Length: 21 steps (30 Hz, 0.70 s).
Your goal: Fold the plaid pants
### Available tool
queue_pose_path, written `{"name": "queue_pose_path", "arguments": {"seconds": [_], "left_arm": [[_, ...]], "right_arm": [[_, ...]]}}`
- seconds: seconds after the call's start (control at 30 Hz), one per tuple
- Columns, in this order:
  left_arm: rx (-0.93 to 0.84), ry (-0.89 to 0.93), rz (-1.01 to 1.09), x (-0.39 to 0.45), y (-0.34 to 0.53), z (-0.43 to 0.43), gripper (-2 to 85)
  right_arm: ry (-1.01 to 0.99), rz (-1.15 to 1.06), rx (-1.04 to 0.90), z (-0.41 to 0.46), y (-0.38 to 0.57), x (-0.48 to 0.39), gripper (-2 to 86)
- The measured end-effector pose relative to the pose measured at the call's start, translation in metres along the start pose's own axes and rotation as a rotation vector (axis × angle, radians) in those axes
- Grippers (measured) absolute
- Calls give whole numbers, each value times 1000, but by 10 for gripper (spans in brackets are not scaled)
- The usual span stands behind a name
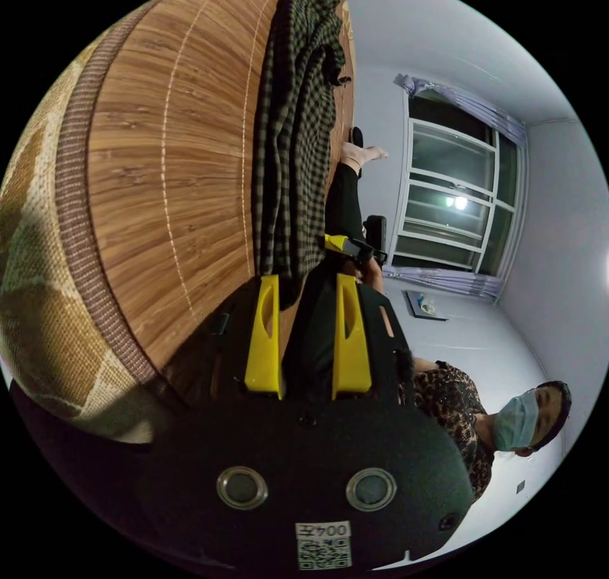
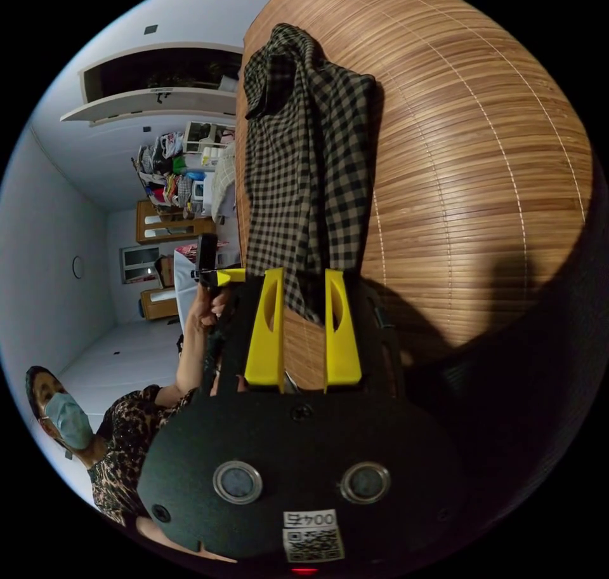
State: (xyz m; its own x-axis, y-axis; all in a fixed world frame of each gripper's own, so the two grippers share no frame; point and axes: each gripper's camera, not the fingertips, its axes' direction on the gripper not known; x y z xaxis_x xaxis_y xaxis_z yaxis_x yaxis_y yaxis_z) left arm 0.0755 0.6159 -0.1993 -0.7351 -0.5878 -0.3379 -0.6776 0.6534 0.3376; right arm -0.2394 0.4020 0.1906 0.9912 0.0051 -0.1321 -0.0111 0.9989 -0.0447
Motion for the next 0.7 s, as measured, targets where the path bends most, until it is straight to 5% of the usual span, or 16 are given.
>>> {"name": "queue_pose_path", "arguments": {"seconds": [0.7], "left_arm": [[50,-120,93,23,8,39,44]], "right_arm": [[-45,15,-61,41,-19,-19,71]]}}
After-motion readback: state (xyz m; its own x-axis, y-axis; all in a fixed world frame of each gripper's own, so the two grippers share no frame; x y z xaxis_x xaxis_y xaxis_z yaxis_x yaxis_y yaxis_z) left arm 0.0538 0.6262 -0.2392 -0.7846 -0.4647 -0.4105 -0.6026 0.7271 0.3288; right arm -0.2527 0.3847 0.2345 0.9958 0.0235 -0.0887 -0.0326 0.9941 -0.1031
